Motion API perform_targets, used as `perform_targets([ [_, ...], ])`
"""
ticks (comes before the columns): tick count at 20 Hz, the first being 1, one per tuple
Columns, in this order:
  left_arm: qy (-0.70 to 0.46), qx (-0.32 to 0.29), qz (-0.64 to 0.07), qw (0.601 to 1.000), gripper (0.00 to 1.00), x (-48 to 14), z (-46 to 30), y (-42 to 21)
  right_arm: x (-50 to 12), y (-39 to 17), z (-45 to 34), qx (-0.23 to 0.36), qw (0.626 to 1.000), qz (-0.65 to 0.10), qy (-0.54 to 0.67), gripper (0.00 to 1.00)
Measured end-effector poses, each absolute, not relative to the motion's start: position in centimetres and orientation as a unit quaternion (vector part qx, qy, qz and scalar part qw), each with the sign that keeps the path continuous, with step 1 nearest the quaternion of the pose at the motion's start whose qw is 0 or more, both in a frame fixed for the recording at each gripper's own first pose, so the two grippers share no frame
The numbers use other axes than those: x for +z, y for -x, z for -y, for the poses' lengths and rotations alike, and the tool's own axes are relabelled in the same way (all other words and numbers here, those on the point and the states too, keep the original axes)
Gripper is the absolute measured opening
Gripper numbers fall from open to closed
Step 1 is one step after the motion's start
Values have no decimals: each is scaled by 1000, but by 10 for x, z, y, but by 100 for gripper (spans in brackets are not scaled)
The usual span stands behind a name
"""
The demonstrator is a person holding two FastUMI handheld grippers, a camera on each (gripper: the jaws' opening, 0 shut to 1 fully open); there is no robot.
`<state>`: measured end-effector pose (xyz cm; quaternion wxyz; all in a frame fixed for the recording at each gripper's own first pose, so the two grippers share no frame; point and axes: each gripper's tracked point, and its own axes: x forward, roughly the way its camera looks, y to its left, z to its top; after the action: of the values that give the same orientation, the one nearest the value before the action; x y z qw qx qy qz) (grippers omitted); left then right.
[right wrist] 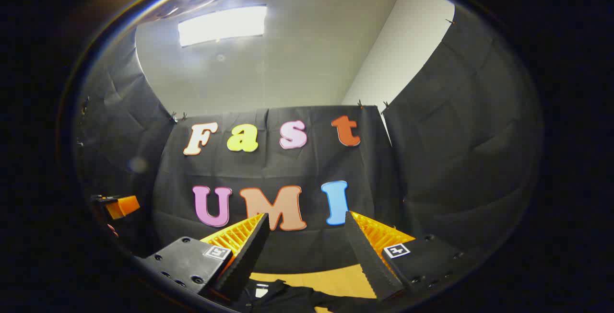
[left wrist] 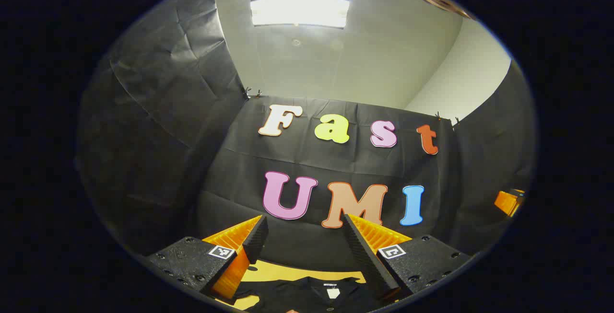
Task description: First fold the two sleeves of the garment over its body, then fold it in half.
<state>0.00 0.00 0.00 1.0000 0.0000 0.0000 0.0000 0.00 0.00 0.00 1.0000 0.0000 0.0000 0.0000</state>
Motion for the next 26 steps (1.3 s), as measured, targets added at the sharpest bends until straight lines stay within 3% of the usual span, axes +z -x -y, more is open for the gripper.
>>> perform_targets([
  [3,10,5,-6,1000,92,-6,-8,1,-9,0,-6,13,999,-27,-33,99],
  [8,8,1,-22,1000,92,-19,-15,0,15,-2,9,-11,992,21,-123,96],
  [14,1,-30,-35,999,93,-28,-9,-1,-4,8,13,-57,997,-1,-58,96],
  [18,1,-20,-51,998,92,-39,-14,3,-13,11,4,-41,999,-4,-20,96],
  [26,-24,40,-56,997,92,-34,6,-19,-11,-79,44,-12,998,-17,-64,96],
])
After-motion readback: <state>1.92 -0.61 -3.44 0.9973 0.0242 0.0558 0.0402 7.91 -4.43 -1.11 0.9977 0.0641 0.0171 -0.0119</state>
